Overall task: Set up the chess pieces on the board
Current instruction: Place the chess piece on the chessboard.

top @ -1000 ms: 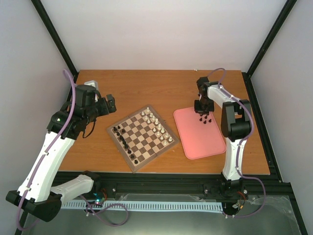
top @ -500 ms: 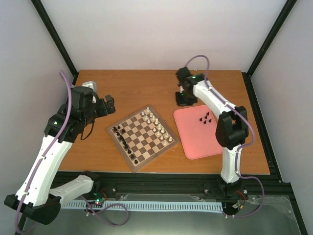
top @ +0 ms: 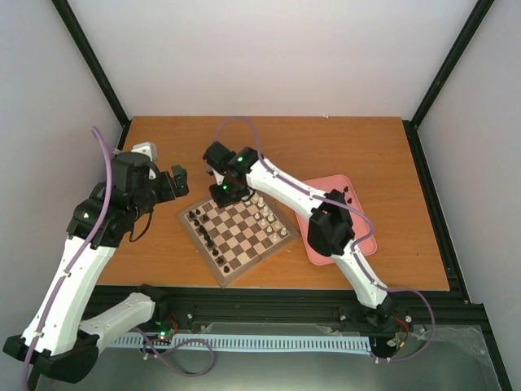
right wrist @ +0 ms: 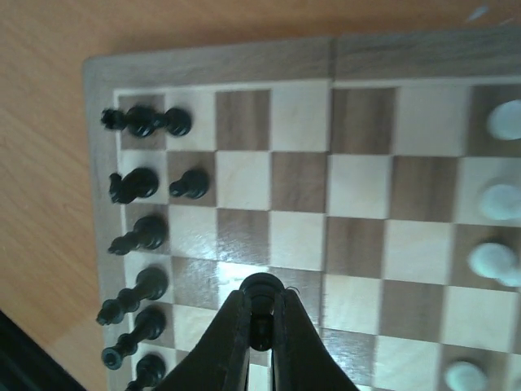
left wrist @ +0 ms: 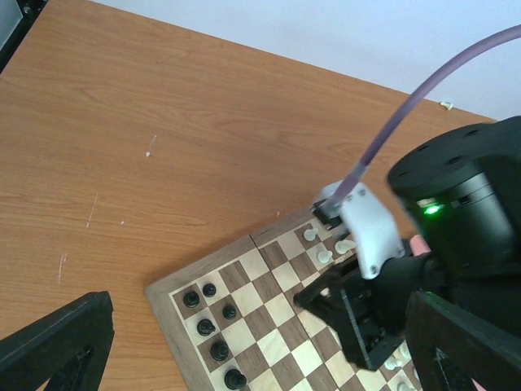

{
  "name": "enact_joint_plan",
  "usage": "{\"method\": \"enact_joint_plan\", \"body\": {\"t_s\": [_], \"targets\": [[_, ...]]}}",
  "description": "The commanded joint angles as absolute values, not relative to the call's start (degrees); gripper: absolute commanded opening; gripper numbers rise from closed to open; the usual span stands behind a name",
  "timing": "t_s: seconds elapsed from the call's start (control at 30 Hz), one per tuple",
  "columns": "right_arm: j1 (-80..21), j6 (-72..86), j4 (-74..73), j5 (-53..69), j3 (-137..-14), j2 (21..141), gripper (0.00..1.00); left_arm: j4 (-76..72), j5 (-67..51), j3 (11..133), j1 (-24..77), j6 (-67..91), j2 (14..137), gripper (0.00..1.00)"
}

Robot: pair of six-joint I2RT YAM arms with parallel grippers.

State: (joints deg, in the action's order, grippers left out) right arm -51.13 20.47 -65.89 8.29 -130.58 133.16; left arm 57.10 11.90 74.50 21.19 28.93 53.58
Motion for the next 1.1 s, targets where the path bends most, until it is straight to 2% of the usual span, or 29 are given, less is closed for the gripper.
{"method": "enact_joint_plan", "body": {"t_s": [0.0,0.27,1.07], "targets": [[-53.4,21.7,-68.4,11.8,-133.5,135.8,0.03,58.1,11.5,74.1,21.0,29.6,51.8,1.00],[-56.9,22.2,-65.7,13.7,-133.7,139.2,0.03,58.7,11.5,73.4,21.0,29.6,50.8,1.00],[-57.1,22.4,-66.1,13.1,-138.5,145.3,0.03,59.0,11.3,72.7,20.9,28.6,50.2,1.00]]}}
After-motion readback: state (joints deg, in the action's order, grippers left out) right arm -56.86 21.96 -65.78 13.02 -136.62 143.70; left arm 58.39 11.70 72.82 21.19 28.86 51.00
